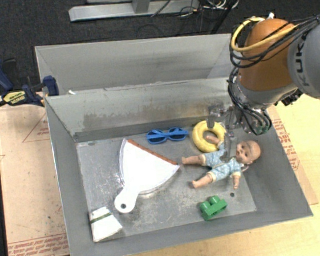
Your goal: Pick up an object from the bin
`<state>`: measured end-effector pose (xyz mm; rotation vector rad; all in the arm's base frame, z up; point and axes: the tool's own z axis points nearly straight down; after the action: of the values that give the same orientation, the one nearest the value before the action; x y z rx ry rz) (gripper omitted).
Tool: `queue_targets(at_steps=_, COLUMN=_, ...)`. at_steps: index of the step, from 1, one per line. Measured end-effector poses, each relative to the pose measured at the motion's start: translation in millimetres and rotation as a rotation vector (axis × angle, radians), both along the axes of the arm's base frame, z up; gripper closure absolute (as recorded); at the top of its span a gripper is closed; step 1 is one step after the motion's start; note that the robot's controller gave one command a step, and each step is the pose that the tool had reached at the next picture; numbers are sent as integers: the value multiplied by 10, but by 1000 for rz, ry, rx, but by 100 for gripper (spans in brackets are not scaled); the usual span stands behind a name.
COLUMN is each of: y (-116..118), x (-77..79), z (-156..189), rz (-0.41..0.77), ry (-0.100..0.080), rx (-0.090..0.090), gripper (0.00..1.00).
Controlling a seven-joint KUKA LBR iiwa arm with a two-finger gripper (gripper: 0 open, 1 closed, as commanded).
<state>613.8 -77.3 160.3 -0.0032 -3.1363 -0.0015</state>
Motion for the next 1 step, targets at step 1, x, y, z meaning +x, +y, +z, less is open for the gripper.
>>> queue_targets(at_steps=1, y=2, x=16, z=47, rz=1, ry=-7, rx=-1, gripper=0)
